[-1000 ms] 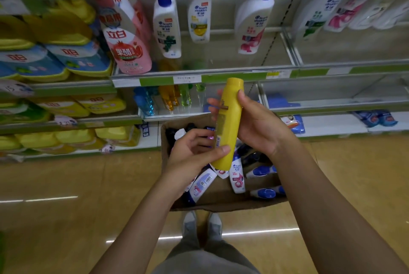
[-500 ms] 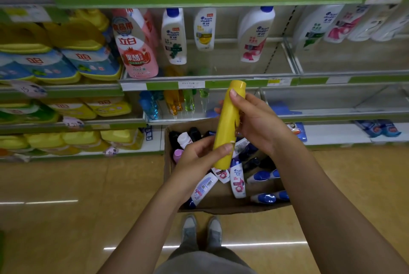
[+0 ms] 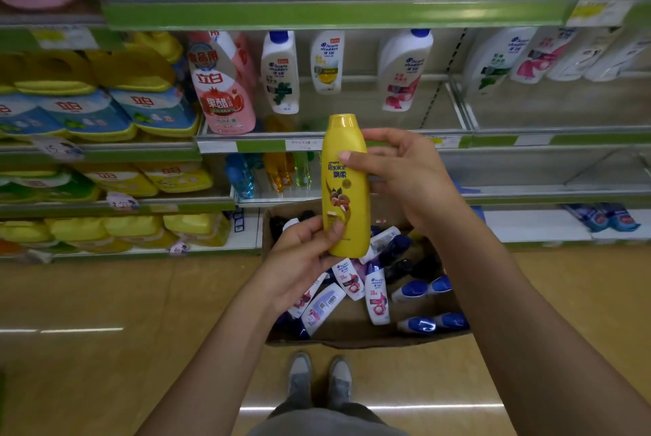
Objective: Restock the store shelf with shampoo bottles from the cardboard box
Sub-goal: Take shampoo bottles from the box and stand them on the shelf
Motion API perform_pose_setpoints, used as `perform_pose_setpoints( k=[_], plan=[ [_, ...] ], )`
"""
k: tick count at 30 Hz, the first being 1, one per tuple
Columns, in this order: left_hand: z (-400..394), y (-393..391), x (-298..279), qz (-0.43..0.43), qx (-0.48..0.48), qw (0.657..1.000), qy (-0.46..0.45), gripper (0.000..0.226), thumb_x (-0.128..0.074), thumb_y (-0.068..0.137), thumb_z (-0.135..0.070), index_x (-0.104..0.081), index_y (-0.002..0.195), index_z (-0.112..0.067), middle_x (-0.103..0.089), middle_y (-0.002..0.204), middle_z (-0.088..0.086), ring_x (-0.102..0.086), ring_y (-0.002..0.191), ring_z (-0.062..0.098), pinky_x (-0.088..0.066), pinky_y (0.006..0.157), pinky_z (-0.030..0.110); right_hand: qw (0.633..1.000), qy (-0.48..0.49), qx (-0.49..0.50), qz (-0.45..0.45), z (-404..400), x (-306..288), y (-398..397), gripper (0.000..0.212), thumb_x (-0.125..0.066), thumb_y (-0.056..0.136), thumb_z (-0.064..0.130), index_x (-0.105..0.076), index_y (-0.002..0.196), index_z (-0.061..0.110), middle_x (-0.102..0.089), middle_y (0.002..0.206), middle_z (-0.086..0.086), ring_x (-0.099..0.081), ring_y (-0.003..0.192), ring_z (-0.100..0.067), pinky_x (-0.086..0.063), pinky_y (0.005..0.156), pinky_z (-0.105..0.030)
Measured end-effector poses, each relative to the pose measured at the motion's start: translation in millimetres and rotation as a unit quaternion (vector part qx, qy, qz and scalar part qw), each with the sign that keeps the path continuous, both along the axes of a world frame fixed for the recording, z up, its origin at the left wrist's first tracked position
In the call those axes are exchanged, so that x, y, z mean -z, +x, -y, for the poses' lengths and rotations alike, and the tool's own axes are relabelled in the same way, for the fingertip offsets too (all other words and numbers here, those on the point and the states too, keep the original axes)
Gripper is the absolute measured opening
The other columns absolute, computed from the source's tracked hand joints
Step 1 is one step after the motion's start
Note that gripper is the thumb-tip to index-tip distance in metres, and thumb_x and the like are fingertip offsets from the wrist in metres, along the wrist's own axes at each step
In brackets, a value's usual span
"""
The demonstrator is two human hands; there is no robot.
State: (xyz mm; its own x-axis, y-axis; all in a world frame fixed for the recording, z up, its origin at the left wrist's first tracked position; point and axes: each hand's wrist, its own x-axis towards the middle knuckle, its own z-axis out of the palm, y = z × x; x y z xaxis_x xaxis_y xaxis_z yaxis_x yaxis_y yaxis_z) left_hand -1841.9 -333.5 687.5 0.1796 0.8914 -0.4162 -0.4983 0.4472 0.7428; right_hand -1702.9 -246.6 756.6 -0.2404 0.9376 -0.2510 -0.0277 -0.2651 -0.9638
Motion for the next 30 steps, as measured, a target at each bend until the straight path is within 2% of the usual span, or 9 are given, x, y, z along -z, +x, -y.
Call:
perform_pose_setpoints(
  k=[3,7,12,15,17,19,24,27,30],
  plan=[
    [-1,-2,-2,0.038,0.004,0.999,0.005,0.031,-0.067,0.072,-0.022,-0.073,0.099,-0.007,-0.072,0.103,0.011,-0.069,0.095,0.019,-0.057,0.075,0.029,0.999,0.019,-0.005,0.028,0,-6,-1,0.043,-0.08,0.076,0.015,-0.064,0.114,0.007,-0.074,0.093,-0.007,-0.073,0.078,-0.016,-0.058,0.062,-0.027],
    [-4,-6,-1,0.061,0.044,0.997,0.031,0.048,-0.088,0.056,-0.033,-0.076,0.095,-0.01,-0.071,0.106,0.013,-0.068,0.099,0.023,-0.056,0.079,0.032,0.997,0.034,-0.044,0.052,-2,-15,0,0.03,-0.079,0.077,0.023,-0.069,0.103,0.009,-0.074,0.084,0.0,-0.072,0.076,-0.011,-0.057,0.061,-0.024],
    [-7,-2,-11,0.06,0.051,0.996,0.045,0.036,-0.082,0.062,-0.031,-0.076,0.093,-0.012,-0.073,0.099,0.01,-0.07,0.093,0.019,-0.056,0.076,0.029,0.995,0.054,-0.058,0.064,-7,-23,3,0.018,-0.077,0.08,0.027,-0.07,0.09,0.014,-0.071,0.07,0.007,-0.07,0.074,-0.01,-0.061,0.071,-0.035],
    [-11,3,-18,0.028,0.019,0.999,0.041,0.028,-0.066,0.071,-0.021,-0.075,0.095,-0.01,-0.074,0.096,0.007,-0.07,0.088,0.015,-0.056,0.073,0.026,0.995,0.056,-0.062,0.059,-13,-26,7,0.02,-0.075,0.082,0.025,-0.071,0.096,0.012,-0.074,0.083,-0.001,-0.071,0.079,-0.014,-0.061,0.076,-0.038],
    [-14,5,-21,0.0,0.001,0.999,0.051,0.037,-0.061,0.076,-0.016,-0.066,0.11,-0.003,-0.073,0.099,0.006,-0.07,0.09,0.015,-0.056,0.075,0.025,0.996,0.05,-0.063,0.047,-16,-27,8,0.026,-0.073,0.083,0.024,-0.069,0.106,0.012,-0.074,0.098,-0.008,-0.072,0.087,-0.017,-0.06,0.079,-0.039],
    [-17,3,-24,-0.041,-0.019,0.997,0.068,0.043,-0.062,0.076,-0.015,-0.061,0.116,-0.001,-0.073,0.103,0.007,-0.069,0.092,0.015,-0.055,0.076,0.026,0.996,0.048,-0.069,0.029,-21,-28,7,0.033,-0.072,0.084,0.022,-0.066,0.114,0.01,-0.073,0.104,-0.009,-0.072,0.093,-0.02,-0.059,0.08,-0.039],
    [-29,-3,-33,-0.132,-0.057,0.985,0.101,0.043,-0.072,0.07,-0.023,-0.066,0.11,-0.008,-0.072,0.105,0.009,-0.068,0.099,0.022,-0.054,0.088,0.033,0.993,0.074,-0.092,0.002,-33,-35,1,0.031,-0.07,0.083,0.016,-0.065,0.112,0.008,-0.074,0.102,-0.008,-0.072,0.091,-0.021,-0.06,0.078,-0.037],
    [-39,-12,-42,-0.177,-0.06,0.977,0.104,0.037,-0.073,0.073,-0.02,-0.067,0.107,-0.01,-0.073,0.104,0.007,-0.069,0.098,0.022,-0.056,0.084,0.031,0.993,0.091,-0.079,-0.012,-39,-40,-9,0.033,-0.072,0.079,0.015,-0.066,0.111,0.008,-0.074,0.1,-0.01,-0.072,0.087,-0.021,-0.057,0.078,-0.039],
    [-57,-29,-63,-0.201,-0.052,0.97,0.124,0.028,-0.072,0.078,-0.014,-0.066,0.105,-0.012,-0.073,0.104,0.005,-0.069,0.099,0.019,-0.055,0.086,0.029,0.991,0.114,-0.066,-0.037,-49,-56,-23,0.031,-0.072,0.077,0.015,-0.067,0.107,0.01,-0.075,0.095,-0.006,-0.072,0.084,-0.018,-0.058,0.075,-0.035]
  ],
)
